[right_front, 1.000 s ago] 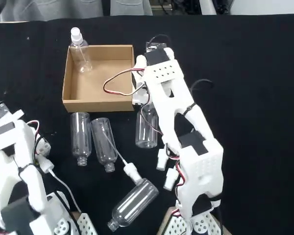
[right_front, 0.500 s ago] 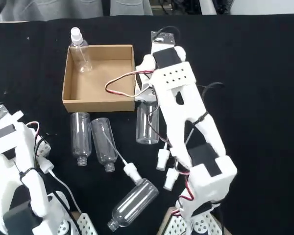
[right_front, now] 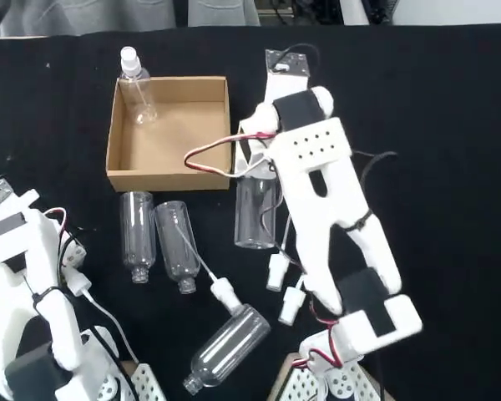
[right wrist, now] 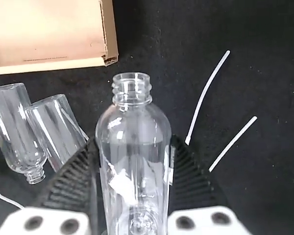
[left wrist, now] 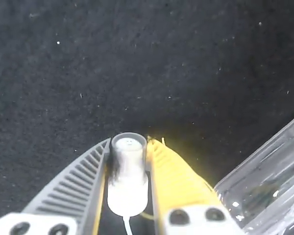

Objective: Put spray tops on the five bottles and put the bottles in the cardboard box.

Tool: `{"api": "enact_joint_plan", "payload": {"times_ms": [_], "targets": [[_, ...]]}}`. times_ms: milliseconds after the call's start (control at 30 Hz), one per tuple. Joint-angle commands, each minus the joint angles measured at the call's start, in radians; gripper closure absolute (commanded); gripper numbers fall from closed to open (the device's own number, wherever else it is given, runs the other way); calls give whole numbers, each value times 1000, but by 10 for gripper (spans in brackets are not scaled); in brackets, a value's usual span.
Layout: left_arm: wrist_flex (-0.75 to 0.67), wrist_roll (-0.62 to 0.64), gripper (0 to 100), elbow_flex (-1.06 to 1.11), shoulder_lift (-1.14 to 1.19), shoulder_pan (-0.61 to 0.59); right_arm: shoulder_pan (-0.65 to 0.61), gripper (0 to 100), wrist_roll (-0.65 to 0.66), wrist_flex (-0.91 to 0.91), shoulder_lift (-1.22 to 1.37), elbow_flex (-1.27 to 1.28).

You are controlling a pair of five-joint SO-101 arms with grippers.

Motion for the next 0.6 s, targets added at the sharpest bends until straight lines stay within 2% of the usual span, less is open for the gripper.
{"api": "enact_joint_plan", "payload": {"times_ms": [0,367,567], "targets": [[8,2,972,-15,-44,-10,12,988,11,23,-108,12],[8,2,972,-15,-44,-10,12,988,6,18,-254,88],[9,0,972,-15,-44,-10,12,987,6,-57,-351,191]]}}
